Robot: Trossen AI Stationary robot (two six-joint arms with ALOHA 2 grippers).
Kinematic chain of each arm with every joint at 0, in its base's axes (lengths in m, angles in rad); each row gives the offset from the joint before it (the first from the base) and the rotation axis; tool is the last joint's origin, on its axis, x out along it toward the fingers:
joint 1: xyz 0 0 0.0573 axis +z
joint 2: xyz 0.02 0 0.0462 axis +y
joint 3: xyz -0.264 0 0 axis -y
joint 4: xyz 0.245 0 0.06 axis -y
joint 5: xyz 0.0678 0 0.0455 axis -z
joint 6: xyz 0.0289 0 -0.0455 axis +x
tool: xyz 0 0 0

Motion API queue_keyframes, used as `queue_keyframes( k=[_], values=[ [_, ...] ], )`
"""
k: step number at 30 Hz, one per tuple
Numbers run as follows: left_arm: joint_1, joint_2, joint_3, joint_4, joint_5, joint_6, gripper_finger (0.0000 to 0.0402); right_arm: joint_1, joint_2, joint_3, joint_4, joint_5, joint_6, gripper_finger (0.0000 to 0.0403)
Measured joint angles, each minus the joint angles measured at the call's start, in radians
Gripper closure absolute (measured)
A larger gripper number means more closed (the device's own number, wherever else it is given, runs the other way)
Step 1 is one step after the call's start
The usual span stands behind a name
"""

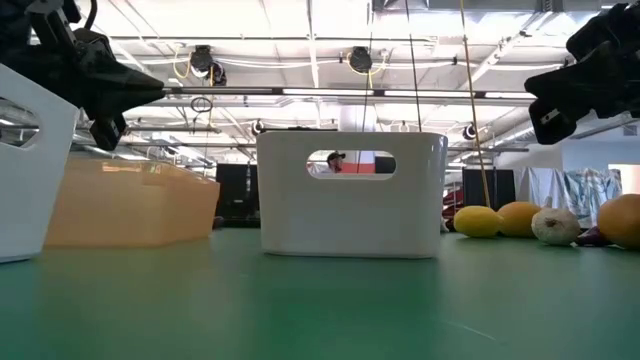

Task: Sort produce into baskets

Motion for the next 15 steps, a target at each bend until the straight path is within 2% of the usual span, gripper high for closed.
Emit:
queue_keyframes(
  k=[15],
  values=[
    [0.000, 0.000, 0.000, 0.000, 0.000, 0.000, 0.0346, 0.000, 0.000, 0.000, 0.002, 0.016, 0.000, 0.0403]
  ],
)
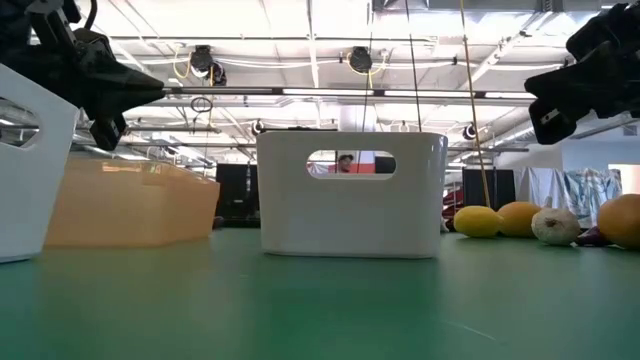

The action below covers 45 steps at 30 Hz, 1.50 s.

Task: Sort produce into baskets

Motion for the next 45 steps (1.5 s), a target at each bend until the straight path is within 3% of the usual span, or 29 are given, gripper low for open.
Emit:
queue_keyframes(
  k=[5, 11, 15, 22, 27, 33, 38, 45],
  values=[
    [0.000, 0.000, 0.000, 0.000, -0.016, 0.027, 0.0346, -0.001, 0.000, -0.001, 0.063, 0.072, 0.072, 0.0403],
    [0.003, 0.000, 0.000, 0.034, -0.165, 0.288, 0.0346, -0.002, 0.000, -0.001, 0.175, 0.094, 0.116, 0.0403],
    [0.002, 0.000, 0.000, 0.063, -0.167, 0.203, 0.0346, -0.002, 0.003, -0.001, 0.301, 0.143, 0.148, 0.0403],
    [0.002, 0.000, 0.000, 0.134, -0.171, -0.091, 0.0346, -0.002, 0.097, -0.001, 0.468, 0.293, 0.168, 0.0403],
    [0.003, 0.002, 0.000, 0.140, -0.259, -0.105, 0.0346, -0.002, 0.221, 0.042, 0.481, 0.297, 0.196, 0.0403],
    [0.002, 0.030, 0.022, 0.144, -0.264, -0.103, 0.0346, -0.003, 0.374, 0.159, 0.476, 0.299, 0.140, 0.0403],
    [0.002, 0.118, 0.103, 0.147, -0.291, -0.023, 0.0346, -0.011, 0.456, 0.336, 0.306, 0.307, -0.015, 0.0403],
    [0.003, 0.323, 0.276, 0.148, -0.315, 0.071, 0.0346, -0.085, 0.585, 0.647, -0.216, 0.331, -0.053, 0.0402]
  ],
)
